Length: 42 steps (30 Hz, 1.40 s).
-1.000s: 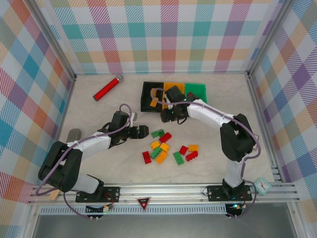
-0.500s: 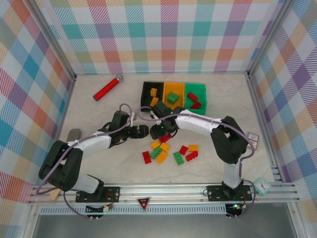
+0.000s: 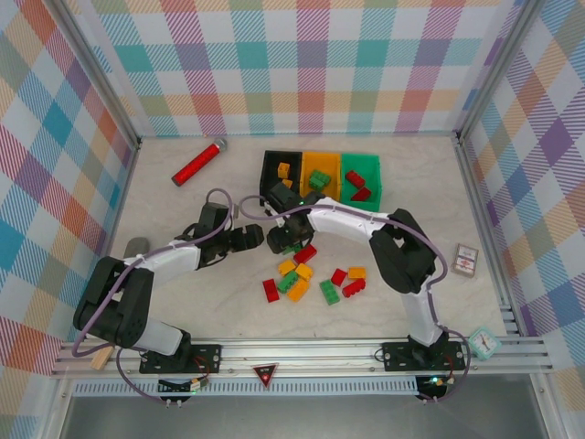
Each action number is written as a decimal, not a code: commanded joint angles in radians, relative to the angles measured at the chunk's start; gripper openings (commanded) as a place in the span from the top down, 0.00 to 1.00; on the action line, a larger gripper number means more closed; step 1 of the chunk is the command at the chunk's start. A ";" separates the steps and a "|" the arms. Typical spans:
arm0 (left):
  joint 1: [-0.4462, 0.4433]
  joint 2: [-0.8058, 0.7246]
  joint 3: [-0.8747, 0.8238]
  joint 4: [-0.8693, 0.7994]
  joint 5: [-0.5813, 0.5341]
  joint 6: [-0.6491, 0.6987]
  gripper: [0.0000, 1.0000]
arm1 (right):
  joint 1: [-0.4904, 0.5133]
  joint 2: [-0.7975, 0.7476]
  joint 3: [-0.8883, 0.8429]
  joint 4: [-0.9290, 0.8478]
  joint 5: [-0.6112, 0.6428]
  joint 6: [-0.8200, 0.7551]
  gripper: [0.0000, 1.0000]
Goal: Sort the legos into containers by color
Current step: Pick up the lego from the center of the table.
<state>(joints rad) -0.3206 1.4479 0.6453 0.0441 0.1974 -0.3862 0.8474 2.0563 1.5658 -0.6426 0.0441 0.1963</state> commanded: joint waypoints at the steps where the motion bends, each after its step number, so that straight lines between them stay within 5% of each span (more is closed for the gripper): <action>1: 0.026 -0.032 -0.018 -0.020 -0.021 -0.019 0.12 | 0.015 0.028 0.033 -0.043 -0.010 -0.026 0.41; 19: 0.037 -0.038 -0.029 0.008 0.018 -0.021 0.11 | 0.053 0.078 0.029 -0.069 0.041 0.002 0.46; 27: 0.037 -0.037 -0.030 0.013 0.021 -0.021 0.11 | 0.056 0.101 0.054 -0.057 0.054 0.037 0.59; 42: 0.038 -0.021 -0.031 0.048 0.075 -0.026 0.11 | -0.007 -0.092 -0.022 0.052 0.121 0.073 0.67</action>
<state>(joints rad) -0.2955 1.4147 0.6289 0.0601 0.2417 -0.4015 0.8753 2.0377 1.5642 -0.6331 0.1360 0.2447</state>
